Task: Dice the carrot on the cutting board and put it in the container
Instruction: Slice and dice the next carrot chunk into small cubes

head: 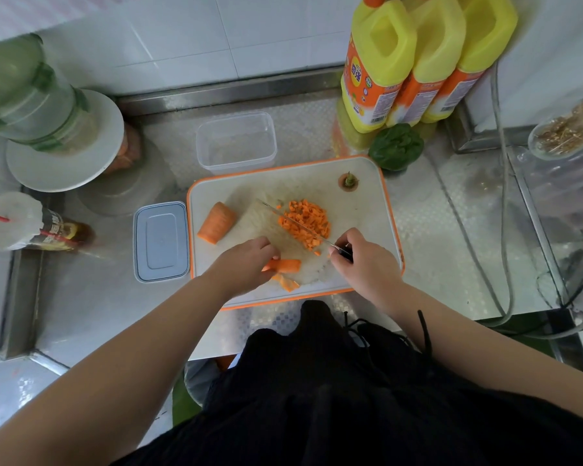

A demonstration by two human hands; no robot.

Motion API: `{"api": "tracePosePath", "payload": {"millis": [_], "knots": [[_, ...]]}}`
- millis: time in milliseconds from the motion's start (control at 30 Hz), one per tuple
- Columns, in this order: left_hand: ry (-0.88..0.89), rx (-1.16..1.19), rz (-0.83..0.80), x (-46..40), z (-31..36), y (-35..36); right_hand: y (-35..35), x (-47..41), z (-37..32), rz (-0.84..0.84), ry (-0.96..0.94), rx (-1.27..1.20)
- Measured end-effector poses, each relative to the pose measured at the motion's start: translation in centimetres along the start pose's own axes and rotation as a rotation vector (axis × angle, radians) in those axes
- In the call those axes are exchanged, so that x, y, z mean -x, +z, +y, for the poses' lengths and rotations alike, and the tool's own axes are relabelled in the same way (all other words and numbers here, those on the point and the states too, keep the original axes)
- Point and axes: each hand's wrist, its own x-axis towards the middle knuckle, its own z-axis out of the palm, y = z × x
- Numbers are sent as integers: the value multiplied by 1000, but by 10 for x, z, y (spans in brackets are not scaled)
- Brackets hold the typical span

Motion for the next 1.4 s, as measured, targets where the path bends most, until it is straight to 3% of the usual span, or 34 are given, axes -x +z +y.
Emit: {"api": "tracePosePath", "payload": {"millis": [300, 567, 800, 1133, 1400], "knots": [[91, -100, 33, 17, -3, 12, 10, 4, 3, -11, -57, 29], [-196, -151, -33, 22, -9, 11, 14, 8, -2, -48, -141, 98], [-73, -280, -24, 26, -6, 14, 15, 6, -4, -59, -129, 90], [-85, -82, -102, 22, -7, 16, 14, 6, -1, -65, -111, 88], [55, -187, 5, 11, -4, 11, 16, 4, -4, -109, -76, 63]]}}
